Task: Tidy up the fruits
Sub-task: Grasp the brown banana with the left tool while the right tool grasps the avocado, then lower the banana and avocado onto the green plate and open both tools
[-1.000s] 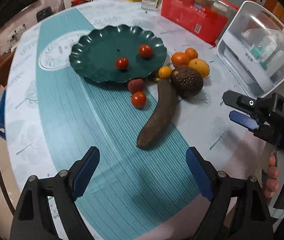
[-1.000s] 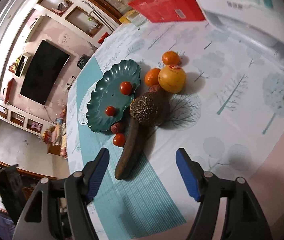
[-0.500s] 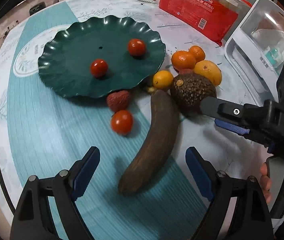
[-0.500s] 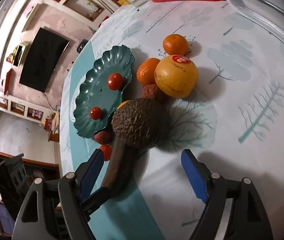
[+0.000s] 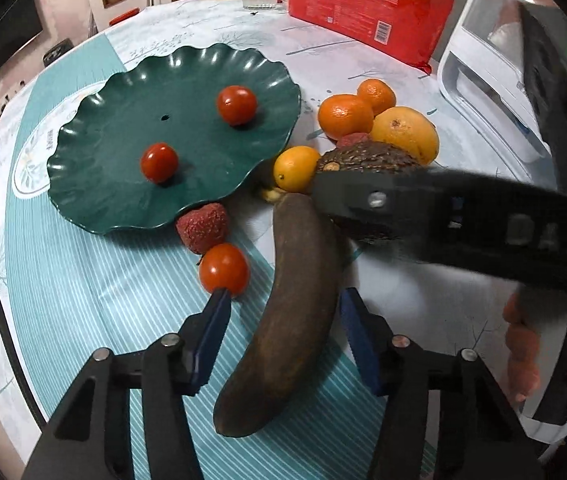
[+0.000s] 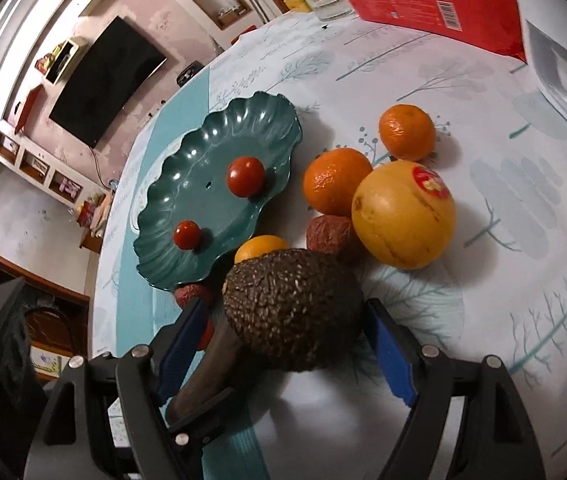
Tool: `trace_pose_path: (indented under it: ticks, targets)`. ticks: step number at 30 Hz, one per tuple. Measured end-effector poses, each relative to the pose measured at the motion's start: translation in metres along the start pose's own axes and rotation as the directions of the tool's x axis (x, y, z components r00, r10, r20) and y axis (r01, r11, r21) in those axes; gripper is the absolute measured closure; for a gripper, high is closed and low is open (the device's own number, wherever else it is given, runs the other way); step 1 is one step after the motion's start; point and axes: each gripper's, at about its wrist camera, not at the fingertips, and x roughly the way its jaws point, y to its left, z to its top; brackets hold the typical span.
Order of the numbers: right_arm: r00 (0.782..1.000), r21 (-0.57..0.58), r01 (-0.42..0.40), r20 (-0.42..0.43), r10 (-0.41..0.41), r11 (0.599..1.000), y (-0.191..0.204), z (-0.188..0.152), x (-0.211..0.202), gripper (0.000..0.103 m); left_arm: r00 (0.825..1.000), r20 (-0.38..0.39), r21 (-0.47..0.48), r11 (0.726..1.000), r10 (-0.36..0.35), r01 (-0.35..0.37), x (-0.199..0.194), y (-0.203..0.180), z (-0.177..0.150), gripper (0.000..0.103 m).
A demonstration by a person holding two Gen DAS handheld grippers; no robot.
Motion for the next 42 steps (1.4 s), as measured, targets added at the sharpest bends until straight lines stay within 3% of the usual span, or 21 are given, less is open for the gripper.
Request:
trace_pose_path:
  ticks: [3,6,8,16,28,36,42]
  targets:
    - [0.999,-0.033,0.032,-0.014,-0.032,0.999,0.005,0.000,0.007,0.023,1.000,0.006,0.017,1.000,0.002,-0.002,0.001,-0.004,-0.001,0.050]
    - [0.998,-0.058,0.063,-0.005,-0.063,0.996,0.009,0.001,0.010,0.025,1.000,0.006,0.030,0.999,-0.014,0.014,0.003,-0.007,-0.002,0.065]
    - [0.997,-0.056,0.073,-0.005,-0.073,0.996,0.007,0.001,0.009,0.029,1.000,0.003,0.037,0.999,-0.010,0.010,0.004,-0.008,-0.002,0.065]
    - [0.998,-0.013,0.055,-0.035,-0.056,0.998,0.004,-0.003,0.003,0.030,1.000,-0.013,0.003,1.000,-0.018,0.018,0.000,-0.003,-0.004,0.068]
    - [0.998,0.105,0.052,-0.048,-0.047,0.993,0.002,-0.025,-0.020,0.031,0.999,0.028,-0.052,0.998,-0.045,0.046,-0.040,0.004,-0.035,0.071]
    - [0.999,0.100,0.049,-0.011,-0.048,0.994,0.014,-0.043,-0.038,0.031,0.997,0.072,-0.107,0.994,-0.030,0.037,-0.075,0.025,-0.060,0.071]
    - [0.999,0.056,0.029,0.017,-0.030,0.998,0.034,-0.040,-0.049,0.031,0.993,0.115,-0.156,0.988,0.010,0.008,-0.097,0.053,-0.060,0.071]
